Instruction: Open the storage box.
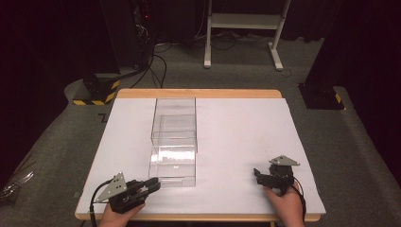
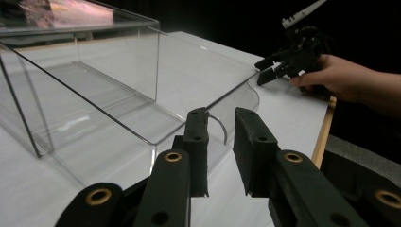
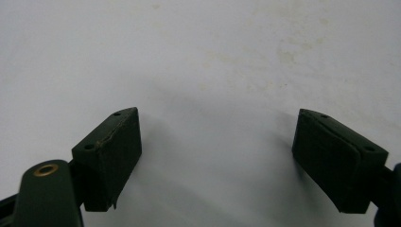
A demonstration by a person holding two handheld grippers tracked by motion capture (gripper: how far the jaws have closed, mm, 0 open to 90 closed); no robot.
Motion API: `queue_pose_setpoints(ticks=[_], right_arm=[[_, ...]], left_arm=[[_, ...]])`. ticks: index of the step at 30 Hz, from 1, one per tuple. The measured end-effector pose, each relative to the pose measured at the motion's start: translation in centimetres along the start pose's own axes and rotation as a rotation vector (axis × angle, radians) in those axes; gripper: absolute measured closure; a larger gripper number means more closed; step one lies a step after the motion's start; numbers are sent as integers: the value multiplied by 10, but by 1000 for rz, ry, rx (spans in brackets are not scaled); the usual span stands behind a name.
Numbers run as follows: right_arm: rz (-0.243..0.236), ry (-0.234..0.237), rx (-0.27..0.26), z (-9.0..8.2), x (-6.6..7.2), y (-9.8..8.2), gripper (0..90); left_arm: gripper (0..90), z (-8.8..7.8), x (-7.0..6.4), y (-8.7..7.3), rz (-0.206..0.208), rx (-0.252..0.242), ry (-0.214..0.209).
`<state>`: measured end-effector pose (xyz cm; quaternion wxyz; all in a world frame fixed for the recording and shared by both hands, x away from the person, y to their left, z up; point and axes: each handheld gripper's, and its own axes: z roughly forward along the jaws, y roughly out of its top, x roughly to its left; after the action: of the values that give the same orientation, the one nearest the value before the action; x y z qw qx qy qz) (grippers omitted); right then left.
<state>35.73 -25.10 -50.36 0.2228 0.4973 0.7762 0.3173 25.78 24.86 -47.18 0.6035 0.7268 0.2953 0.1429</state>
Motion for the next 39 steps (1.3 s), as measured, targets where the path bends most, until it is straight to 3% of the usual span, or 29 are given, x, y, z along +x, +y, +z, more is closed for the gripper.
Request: queue_pose_setpoints(ticks=[5, 8, 15, 18, 22, 23, 24, 27, 28, 29, 30, 31, 33, 35, 39], right_arm=[[0, 0, 0, 0, 0, 0, 166], [0, 1, 0, 0, 0, 0, 166], [1, 1, 0, 0, 0, 0, 166], [-1, 1, -1, 0, 0, 0, 166], [2, 1, 0, 0, 0, 0, 166], [0, 1, -1, 0, 0, 0, 166], [0, 1, -1, 0, 0, 0, 166], [2, 1, 0, 0, 0, 0, 165], [0, 1, -1, 0, 0, 0, 166], [0, 1, -1, 0, 0, 0, 166], [0, 1, -1, 0, 0, 0, 166], [0, 1, -1, 0, 0, 0, 166], [2, 1, 0, 0, 0, 0, 166], [1, 1, 0, 0, 0, 0, 166], [1, 1, 0, 0, 0, 0, 166]], left_arm=[[726, -9, 5, 4, -15, -48, 25], [690, -20, 15, 6, -38, -88, 83], [656, -35, 32, 4, -68, -104, 155], [643, -41, 40, 2, -58, -90, 223], [619, -46, 54, -7, -40, -28, 344], [614, -48, 62, -10, -53, 5, 397], [604, -48, 62, -10, -53, 5, 397], [594, -50, 71, -14, -69, 51, 476], [573, -50, 76, -16, -83, 94, 539], [560, -50, 76, -16, -83, 94, 539], [546, -48, 79, -18, -88, 142, 589], [532, -48, 79, -18, -88, 142, 589], [520, -44, 82, -20, -81, 198, 627], [483, -42, 84, -23, -83, 235, 639], [413, -35, 92, -26, -136, 309, 636]])
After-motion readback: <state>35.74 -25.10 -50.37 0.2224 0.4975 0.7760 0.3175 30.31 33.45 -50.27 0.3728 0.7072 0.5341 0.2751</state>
